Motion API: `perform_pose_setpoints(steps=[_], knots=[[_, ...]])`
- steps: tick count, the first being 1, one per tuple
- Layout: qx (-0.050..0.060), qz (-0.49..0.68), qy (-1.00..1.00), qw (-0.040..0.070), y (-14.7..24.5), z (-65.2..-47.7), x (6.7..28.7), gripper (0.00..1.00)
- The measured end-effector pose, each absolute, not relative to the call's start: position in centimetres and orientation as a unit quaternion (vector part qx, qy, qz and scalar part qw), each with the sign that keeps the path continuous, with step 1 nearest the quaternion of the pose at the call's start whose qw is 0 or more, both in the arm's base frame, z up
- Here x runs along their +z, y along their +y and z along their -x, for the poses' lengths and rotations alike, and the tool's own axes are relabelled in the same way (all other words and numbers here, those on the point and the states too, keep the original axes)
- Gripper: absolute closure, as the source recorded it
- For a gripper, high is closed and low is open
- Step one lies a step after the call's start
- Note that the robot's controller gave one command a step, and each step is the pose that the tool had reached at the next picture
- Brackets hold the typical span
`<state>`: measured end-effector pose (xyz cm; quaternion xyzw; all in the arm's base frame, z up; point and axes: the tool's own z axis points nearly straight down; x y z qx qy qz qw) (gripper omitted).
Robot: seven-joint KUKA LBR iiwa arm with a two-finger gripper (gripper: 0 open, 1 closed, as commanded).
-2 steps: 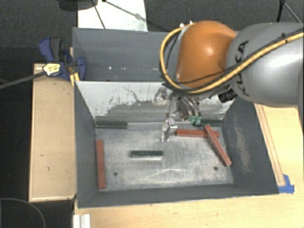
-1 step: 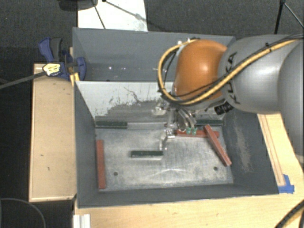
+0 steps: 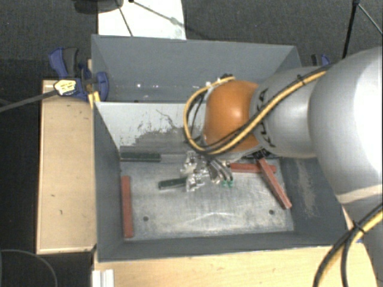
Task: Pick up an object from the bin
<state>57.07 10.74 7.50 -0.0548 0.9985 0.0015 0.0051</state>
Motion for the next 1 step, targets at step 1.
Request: perform_pose_setpoints(steps=[1], knots=[[0.002, 0.054, 0.999, 0.005, 10.74, -57.07, 7.50, 1.00]])
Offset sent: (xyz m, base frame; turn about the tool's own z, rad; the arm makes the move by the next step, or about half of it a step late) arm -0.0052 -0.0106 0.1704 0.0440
